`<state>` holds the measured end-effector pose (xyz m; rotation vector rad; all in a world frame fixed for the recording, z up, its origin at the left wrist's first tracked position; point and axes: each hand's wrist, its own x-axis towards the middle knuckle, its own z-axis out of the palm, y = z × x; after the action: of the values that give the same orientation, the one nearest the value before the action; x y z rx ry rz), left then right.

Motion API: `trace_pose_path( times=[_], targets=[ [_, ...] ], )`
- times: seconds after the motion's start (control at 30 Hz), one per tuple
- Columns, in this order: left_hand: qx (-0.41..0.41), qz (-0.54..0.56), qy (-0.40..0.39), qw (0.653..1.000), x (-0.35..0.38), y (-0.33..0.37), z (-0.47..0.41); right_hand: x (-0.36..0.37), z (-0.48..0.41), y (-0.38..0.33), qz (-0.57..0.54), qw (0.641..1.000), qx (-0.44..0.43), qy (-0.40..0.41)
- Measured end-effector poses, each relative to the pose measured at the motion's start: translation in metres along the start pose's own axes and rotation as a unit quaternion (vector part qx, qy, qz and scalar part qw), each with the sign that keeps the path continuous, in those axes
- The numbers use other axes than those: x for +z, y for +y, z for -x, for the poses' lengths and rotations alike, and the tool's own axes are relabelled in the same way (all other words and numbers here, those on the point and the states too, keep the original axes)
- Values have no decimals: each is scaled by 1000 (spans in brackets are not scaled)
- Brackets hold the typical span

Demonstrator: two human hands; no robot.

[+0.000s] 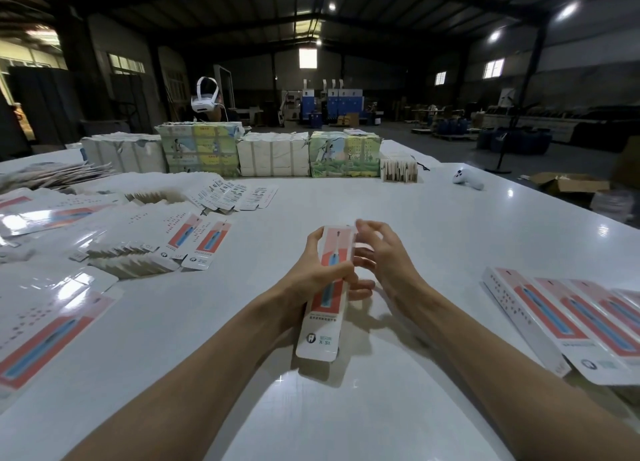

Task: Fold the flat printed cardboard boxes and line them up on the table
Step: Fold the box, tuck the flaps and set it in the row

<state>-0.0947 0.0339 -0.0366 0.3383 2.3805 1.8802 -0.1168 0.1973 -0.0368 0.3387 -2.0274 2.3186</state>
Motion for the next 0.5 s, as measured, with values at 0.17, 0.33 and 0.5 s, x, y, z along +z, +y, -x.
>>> trace_pose_path(
  times=[0.17, 0.33, 0.5],
  targets=[
    [7, -8, -39, 999, 7, 7, 10, -13, -3, -4, -3, 1000, -2, 17],
    [1, -2, -51, 999, 6, 8, 13, -14, -1, -4, -23, 1000, -10, 4],
    [-22, -13, -57, 998, 6, 5, 13, -17, 0, -2, 3, 1000, -27, 4]
  ],
)
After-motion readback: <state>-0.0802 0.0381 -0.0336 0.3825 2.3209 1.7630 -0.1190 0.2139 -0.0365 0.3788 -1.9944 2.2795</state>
